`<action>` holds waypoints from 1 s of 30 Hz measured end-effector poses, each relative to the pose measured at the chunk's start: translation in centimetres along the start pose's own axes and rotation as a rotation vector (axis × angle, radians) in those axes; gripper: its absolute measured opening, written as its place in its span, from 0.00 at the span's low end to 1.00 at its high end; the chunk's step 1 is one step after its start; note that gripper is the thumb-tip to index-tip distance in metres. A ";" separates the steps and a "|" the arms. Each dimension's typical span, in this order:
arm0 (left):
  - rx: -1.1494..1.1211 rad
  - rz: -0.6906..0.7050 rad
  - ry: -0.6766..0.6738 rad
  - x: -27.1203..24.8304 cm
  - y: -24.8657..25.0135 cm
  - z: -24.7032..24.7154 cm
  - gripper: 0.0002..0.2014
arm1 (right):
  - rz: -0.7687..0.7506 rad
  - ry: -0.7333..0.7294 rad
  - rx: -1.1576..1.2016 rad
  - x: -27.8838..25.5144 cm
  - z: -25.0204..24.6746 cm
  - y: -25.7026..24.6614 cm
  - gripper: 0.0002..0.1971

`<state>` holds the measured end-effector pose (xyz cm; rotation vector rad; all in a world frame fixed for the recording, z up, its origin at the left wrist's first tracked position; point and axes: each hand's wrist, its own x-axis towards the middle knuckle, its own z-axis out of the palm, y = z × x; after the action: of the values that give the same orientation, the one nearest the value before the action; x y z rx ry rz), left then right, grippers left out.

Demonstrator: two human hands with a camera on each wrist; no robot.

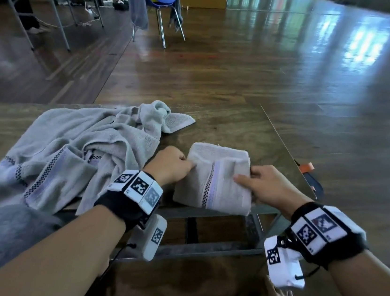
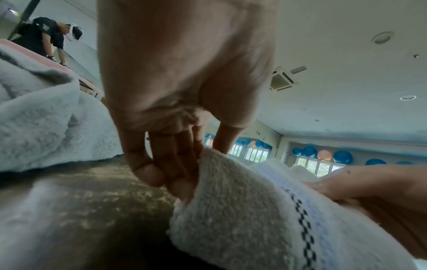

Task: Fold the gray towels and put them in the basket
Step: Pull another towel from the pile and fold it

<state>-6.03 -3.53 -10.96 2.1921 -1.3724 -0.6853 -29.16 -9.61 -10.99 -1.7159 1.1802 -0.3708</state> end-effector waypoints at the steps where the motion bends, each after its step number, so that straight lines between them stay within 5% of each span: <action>1: -0.003 -0.034 -0.027 0.1 -0.2 0.4 0.24 | 0.020 0.013 -0.018 0.3 0.1 0.2 0.15; 8: -0.138 0.016 0.142 1.5 0.7 1.0 0.21 | 0.042 0.233 -0.096 2.7 0.3 -0.3 0.22; 18: -0.035 -0.061 0.221 3.3 1.0 3.6 0.11 | 0.108 0.262 -0.241 5.4 0.3 -0.2 0.20; 30: 0.063 -0.162 0.227 3.4 1.7 3.9 0.16 | 0.215 0.263 -0.319 6.6 0.8 -0.7 0.24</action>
<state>-8.38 -7.79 -13.47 2.3668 -1.1260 -0.4365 -25.10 -14.64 -12.49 -1.8238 1.6732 -0.2935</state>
